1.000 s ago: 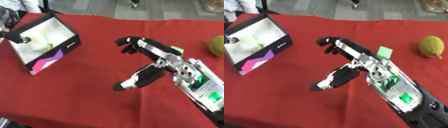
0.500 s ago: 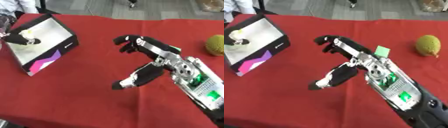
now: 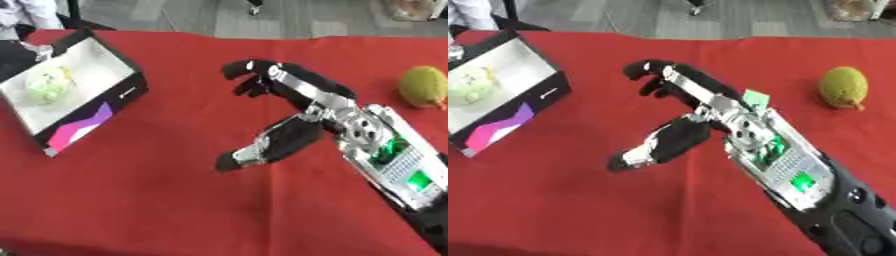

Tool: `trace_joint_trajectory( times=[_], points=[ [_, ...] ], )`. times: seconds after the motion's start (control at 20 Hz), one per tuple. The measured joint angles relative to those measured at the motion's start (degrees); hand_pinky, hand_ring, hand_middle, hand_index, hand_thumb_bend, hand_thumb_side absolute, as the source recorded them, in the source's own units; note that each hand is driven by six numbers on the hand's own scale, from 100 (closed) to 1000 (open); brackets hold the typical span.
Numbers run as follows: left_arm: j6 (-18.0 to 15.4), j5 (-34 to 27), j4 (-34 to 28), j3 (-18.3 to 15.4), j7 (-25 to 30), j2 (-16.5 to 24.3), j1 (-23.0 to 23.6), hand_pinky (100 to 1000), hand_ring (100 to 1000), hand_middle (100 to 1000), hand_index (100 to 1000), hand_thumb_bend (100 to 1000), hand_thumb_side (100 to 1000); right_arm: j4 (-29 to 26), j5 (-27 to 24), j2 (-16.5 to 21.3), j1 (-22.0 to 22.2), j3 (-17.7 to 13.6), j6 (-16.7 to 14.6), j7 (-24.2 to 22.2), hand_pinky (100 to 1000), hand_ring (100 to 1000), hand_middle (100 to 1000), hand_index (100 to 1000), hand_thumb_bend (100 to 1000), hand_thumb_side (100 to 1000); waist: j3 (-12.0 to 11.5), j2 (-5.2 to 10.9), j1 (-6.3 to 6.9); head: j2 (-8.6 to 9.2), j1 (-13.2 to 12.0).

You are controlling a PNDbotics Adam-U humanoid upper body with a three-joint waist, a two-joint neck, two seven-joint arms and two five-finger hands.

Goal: Pick up the objects with one hand, pass them to the other hand, and then place them into the box on the other side of the table.

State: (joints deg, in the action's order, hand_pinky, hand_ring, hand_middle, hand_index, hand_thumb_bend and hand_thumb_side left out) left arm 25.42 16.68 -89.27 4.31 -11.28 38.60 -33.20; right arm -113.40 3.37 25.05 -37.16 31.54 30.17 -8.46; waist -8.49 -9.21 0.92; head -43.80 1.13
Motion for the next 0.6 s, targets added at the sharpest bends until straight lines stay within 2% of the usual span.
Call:
trace_joint_trajectory(
  times=[0.1,0.15,0.2,0.25,0.3,0.35,0.4,0.45,0.5,0.55,0.6],
  points=[
    [-1.04,-6.54,-2.79,-0.34,-3.19,-1.01,1.73,683,610,679,759,864,359,0.0,-0.19,1.35,0.01,-1.24,-0.84,0.19,872,828,864,897,853,249,0.22,0.0,0.0,0.0,0.27],
    [-1.57,-9.31,-3.98,-0.48,-4.43,-1.56,2.57,681,608,678,757,865,361,0.0,-0.19,2.22,0.18,-2.02,-1.44,0.01,874,827,861,894,726,280,0.31,0.0,-0.03,0.0,0.42],
    [-2.02,-11.57,-4.99,-0.6,-5.47,-2.0,3.3,680,608,677,755,865,364,0.0,-0.19,3.14,0.46,-2.85,-2.12,-0.31,873,826,860,892,852,248,0.36,0.0,-0.11,0.0,0.58],
    [-2.41,-13.38,-5.75,-0.65,-6.36,-2.38,3.95,679,607,676,752,865,366,-0.01,-0.17,4.07,0.72,-3.67,-2.8,-0.81,875,828,861,892,852,248,0.4,0.0,-0.2,0.0,0.67],
    [-2.73,-14.67,-6.29,-0.74,-7.12,-2.68,4.54,679,607,675,752,865,367,-0.01,-0.15,5.05,1.09,-4.52,-3.43,-1.37,875,827,862,892,712,279,0.51,0.0,-0.3,0.0,0.82],
    [-2.98,-15.66,-6.67,-0.87,-7.78,-3.01,4.97,679,608,678,753,868,370,-0.01,-0.14,6.14,1.5,-5.42,-4.09,-2.12,877,829,865,893,850,246,0.62,0.0,-0.33,0.0,0.93],
    [-3.15,-16.4,-6.93,-0.95,-8.28,-3.26,5.24,679,609,680,754,869,373,-0.01,-0.14,7.2,1.92,-6.32,-4.59,-2.96,878,831,865,893,849,245,0.65,0.0,-0.33,0.0,1.07],
    [-3.28,-16.9,-7.13,-0.96,-8.66,-3.45,5.51,680,610,683,757,870,376,-0.01,-0.22,8.23,2.25,-7.22,-4.99,-3.95,880,833,866,893,475,351,0.68,0.0,-0.33,0.0,1.13],
    [-3.39,-17.23,-7.28,-0.97,-8.95,-3.47,5.7,680,610,686,758,870,380,-0.01,-0.49,9.24,2.51,-8.18,-5.29,-5.04,881,834,866,893,848,244,0.7,0.0,-0.33,0.0,1.18],
    [-3.49,-17.45,-7.32,-0.98,-9.18,-3.47,5.86,681,612,689,759,869,382,-0.01,-0.84,10.22,2.61,-9.2,-5.46,-6.15,882,837,867,894,848,244,0.7,0.0,-0.33,0.0,1.3],
    [-3.58,-17.59,-7.37,-0.99,-9.32,-3.47,6.04,681,613,693,761,869,381,-0.01,-1.2,11.21,2.66,-10.25,-5.5,-7.22,885,841,869,894,569,273,0.71,0.0,-0.33,0.0,1.42]
  ],
)
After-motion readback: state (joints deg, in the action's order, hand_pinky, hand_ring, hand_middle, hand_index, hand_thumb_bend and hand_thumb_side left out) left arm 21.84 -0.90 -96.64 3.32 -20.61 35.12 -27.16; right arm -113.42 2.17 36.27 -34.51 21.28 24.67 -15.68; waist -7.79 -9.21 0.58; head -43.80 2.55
